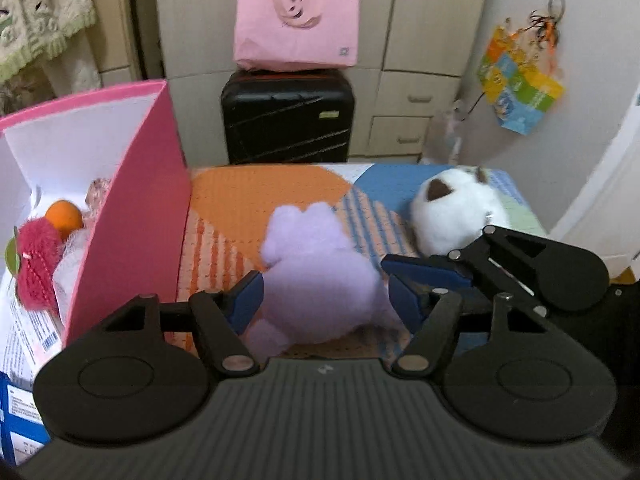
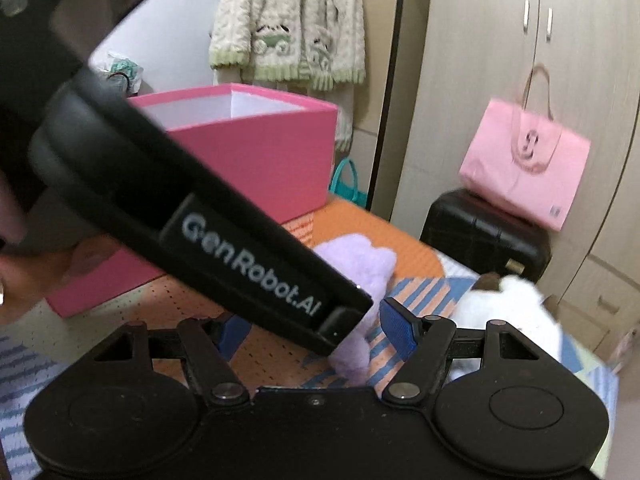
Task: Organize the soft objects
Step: 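Grasp the lavender plush with both grippers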
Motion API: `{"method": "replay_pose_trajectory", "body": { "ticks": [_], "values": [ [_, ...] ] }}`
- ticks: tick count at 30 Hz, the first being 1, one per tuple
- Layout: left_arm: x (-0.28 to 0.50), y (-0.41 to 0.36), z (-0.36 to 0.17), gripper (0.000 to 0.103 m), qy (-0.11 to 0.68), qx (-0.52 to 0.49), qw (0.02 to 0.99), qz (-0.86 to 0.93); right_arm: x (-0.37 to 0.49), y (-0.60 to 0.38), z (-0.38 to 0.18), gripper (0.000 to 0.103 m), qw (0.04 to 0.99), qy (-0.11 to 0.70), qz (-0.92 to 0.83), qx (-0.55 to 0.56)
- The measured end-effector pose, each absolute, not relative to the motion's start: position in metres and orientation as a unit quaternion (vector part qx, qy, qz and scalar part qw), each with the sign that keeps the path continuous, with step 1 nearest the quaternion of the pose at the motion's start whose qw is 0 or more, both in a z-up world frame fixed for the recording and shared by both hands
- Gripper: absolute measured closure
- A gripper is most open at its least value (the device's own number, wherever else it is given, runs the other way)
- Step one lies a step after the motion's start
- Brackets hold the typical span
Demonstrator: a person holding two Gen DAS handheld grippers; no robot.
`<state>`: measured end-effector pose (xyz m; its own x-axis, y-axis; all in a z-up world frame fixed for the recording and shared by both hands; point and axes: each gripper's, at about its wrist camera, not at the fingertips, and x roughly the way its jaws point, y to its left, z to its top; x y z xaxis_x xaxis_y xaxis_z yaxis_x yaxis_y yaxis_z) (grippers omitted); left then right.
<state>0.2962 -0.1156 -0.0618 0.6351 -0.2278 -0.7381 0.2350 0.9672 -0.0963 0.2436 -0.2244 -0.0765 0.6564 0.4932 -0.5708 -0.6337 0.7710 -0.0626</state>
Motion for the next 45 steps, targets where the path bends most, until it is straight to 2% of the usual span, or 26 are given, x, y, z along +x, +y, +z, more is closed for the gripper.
{"method": "replay_pose_trajectory", "body": {
  "ticks": [3,10,14,17,21,45],
  "values": [
    [0.305,-0.104,-0.071,0.036,0.435,-0.035,0.891,-0.128,0.252,-0.22,-0.082,0.028,0.898,0.283,0.31,-0.132],
    [0.305,-0.1,-0.085,0.036,0.438,-0.053,0.887,-0.136,0.262,-0.218,-0.091,0.028,0.897,0.297,0.303,-0.122],
    [0.3,-0.104,-0.086,0.045,0.426,-0.034,0.893,-0.141,0.262,-0.219,-0.091,0.028,0.898,0.296,0.304,-0.118],
    [0.299,-0.103,-0.084,0.047,0.425,-0.033,0.893,-0.144,0.262,-0.219,-0.091,0.031,0.898,0.298,0.303,-0.112],
    [0.293,-0.101,-0.08,0.047,0.425,-0.032,0.893,-0.146,0.264,-0.219,-0.088,0.033,0.899,0.302,0.3,-0.105],
    [0.212,-0.092,-0.048,0.047,0.404,-0.012,0.887,-0.225,0.177,-0.212,-0.055,0.033,0.915,0.317,0.242,-0.061]
  ]
}}
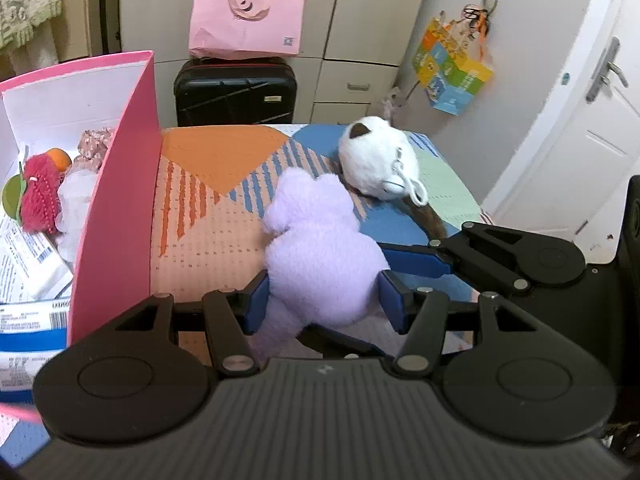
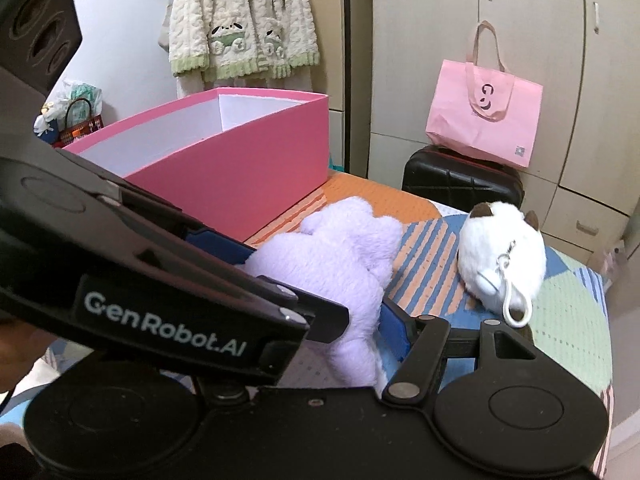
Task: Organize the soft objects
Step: 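Grasp the lavender plush with both grippers, then lift the lavender plush with both grippers and carry it over the box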
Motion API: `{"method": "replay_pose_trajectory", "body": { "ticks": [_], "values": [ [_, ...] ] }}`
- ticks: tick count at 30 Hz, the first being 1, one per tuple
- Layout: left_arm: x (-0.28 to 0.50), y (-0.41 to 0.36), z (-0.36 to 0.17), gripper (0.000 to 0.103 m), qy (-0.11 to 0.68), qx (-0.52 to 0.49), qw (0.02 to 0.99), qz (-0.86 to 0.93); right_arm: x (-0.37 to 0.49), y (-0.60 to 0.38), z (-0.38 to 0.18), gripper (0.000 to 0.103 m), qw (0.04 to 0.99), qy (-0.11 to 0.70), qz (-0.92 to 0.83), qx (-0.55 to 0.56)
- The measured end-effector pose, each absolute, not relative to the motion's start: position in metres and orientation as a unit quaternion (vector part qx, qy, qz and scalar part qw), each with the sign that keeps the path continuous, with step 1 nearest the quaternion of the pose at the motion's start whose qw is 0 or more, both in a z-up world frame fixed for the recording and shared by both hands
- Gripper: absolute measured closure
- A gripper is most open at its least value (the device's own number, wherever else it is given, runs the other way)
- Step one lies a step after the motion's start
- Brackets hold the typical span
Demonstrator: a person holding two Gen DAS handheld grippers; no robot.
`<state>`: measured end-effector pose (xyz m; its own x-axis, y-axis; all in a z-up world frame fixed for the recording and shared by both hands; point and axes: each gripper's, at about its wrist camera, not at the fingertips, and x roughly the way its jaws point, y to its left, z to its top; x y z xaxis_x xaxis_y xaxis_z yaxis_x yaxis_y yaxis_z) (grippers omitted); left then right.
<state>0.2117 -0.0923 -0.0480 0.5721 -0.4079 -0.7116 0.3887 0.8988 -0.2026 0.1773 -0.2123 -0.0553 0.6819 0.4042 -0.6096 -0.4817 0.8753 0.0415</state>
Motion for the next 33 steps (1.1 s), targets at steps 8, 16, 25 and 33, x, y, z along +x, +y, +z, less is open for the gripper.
{"method": "replay_pose_trajectory", "body": {
  "ticks": [8,16,25,33],
  "values": [
    [0.171,-0.078,-0.034,0.05,0.394,-0.003,0.881,-0.262,0.137,-0.208,-0.045,0.033,0.917,0.32,0.233,-0.055],
    [0.124,-0.059,-0.007,0.054,0.366,0.032,0.88,-0.3,0.095,-0.199,-0.023,0.032,0.914,0.312,0.25,-0.069],
    [0.087,-0.029,0.024,0.055,0.34,0.046,0.887,-0.309,0.06,-0.174,0.01,0.033,0.913,0.295,0.266,-0.099],
    [0.068,0.016,0.054,0.059,0.309,0.049,0.905,-0.289,0.058,-0.132,0.038,0.033,0.905,0.288,0.287,-0.125]
  ]
}}
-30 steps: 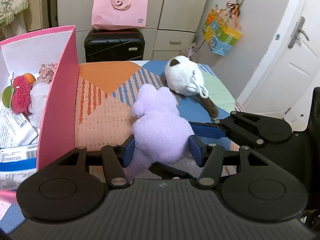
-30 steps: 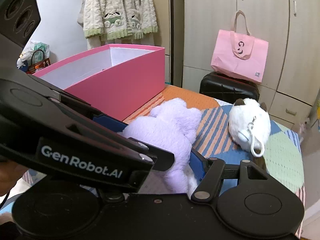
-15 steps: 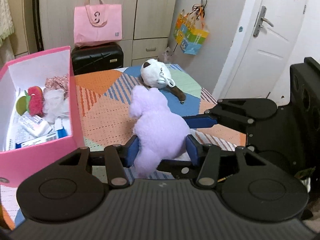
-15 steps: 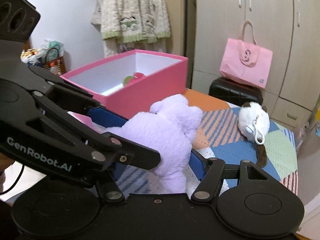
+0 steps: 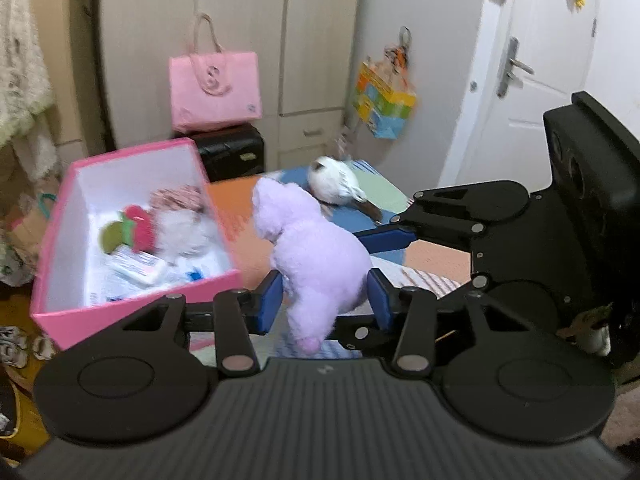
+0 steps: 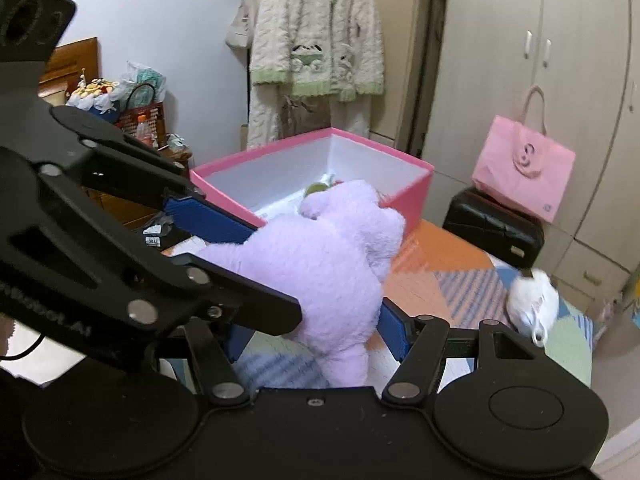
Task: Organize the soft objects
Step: 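Lift the lavender plush with both grippers and carry it over the box, then lower the lavender plush into the box and open both grippers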
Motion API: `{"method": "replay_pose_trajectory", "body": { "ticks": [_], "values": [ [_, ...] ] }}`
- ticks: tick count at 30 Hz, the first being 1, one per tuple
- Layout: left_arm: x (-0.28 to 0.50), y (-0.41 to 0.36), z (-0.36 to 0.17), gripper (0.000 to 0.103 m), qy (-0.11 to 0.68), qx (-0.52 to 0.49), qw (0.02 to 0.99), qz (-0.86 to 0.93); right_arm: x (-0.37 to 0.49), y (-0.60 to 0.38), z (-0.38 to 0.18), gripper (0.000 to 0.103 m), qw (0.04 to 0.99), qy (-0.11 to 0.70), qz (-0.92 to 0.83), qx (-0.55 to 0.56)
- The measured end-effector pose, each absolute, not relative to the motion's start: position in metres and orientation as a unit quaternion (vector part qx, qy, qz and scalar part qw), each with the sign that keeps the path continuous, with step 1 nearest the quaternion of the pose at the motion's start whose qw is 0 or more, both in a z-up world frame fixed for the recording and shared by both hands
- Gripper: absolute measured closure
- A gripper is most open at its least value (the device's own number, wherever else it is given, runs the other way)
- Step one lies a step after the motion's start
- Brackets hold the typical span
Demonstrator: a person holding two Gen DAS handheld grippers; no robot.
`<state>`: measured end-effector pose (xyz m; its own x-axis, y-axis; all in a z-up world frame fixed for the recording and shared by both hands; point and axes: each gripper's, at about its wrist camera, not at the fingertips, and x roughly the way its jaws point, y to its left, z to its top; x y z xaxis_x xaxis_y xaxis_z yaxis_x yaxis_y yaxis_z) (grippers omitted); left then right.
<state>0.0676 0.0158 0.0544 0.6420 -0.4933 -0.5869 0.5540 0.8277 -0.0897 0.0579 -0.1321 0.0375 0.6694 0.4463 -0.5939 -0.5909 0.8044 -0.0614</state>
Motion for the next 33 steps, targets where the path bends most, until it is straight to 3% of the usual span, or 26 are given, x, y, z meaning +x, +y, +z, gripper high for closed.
{"method": "replay_pose_trajectory", "body": {
  "ticks": [17,33],
  "values": [
    [0.146,0.108,0.069,0.058,0.306,-0.031,0.926,-0.218,0.146,-0.045,0.063,0.033,0.895,0.245,0.352,-0.123],
    [0.224,0.154,0.004,0.059,0.396,-0.123,0.893,-0.173,0.229,0.01,0.01,0.035,0.846,0.358,0.378,-0.116]
  ]
}}
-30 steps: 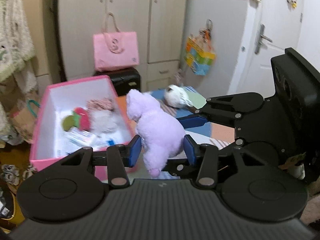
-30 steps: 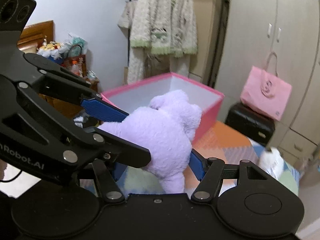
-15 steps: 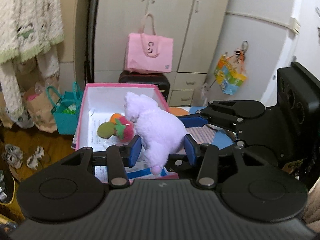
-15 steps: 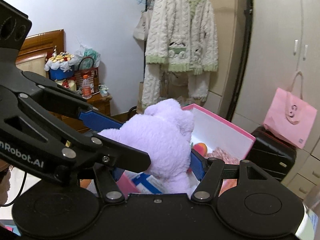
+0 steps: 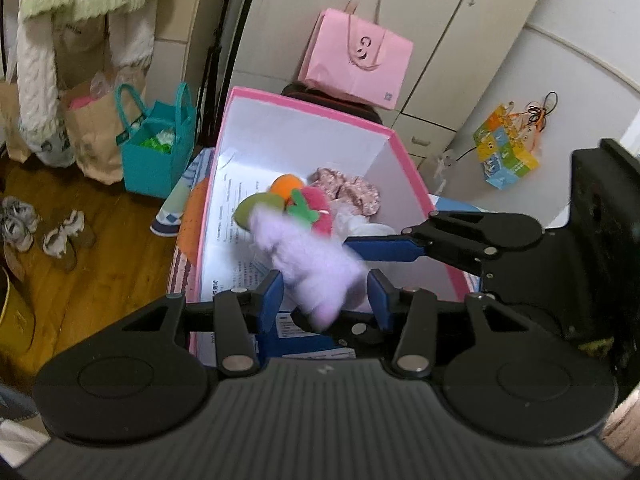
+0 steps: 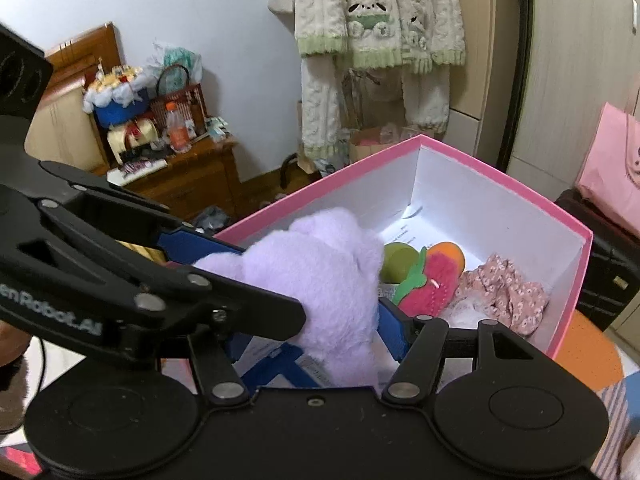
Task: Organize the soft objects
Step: 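Lower the lavender plush into the box and open both grippers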
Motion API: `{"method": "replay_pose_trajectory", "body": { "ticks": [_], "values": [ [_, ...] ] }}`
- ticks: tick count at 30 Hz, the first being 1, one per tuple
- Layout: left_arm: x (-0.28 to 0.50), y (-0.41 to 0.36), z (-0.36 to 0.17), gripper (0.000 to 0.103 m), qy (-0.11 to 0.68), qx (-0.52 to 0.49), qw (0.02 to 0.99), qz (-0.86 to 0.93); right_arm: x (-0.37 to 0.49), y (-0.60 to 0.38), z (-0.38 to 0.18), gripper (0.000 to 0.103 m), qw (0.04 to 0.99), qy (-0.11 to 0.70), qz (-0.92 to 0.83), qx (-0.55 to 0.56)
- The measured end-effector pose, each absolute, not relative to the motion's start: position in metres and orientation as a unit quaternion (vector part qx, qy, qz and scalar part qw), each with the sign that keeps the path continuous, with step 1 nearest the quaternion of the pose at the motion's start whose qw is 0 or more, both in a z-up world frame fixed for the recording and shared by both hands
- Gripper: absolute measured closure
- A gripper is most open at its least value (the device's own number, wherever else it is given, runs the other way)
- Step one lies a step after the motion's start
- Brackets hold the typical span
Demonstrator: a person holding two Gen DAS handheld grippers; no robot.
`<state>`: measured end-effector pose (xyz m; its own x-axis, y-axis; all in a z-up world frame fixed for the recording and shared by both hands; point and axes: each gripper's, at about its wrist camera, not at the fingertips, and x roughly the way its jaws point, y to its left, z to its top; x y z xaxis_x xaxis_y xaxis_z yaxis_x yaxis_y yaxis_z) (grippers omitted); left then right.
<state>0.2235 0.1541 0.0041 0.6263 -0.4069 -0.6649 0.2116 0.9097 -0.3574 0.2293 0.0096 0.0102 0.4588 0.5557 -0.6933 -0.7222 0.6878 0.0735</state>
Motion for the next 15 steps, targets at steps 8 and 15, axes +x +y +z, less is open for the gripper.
{"method": "replay_pose_trajectory", "body": {
  "ticks": [8,15],
  "values": [
    [0.221,0.153,0.002,0.055,0.391,-0.095,0.905,-0.134,0.229,0.02,0.008,0.036,0.848,0.364,0.345,-0.174],
    [0.204,0.154,0.021,0.046,0.361,-0.065,0.921,-0.127,0.217,0.0,0.021,0.034,0.857,0.354,0.338,-0.158]
  ]
}}
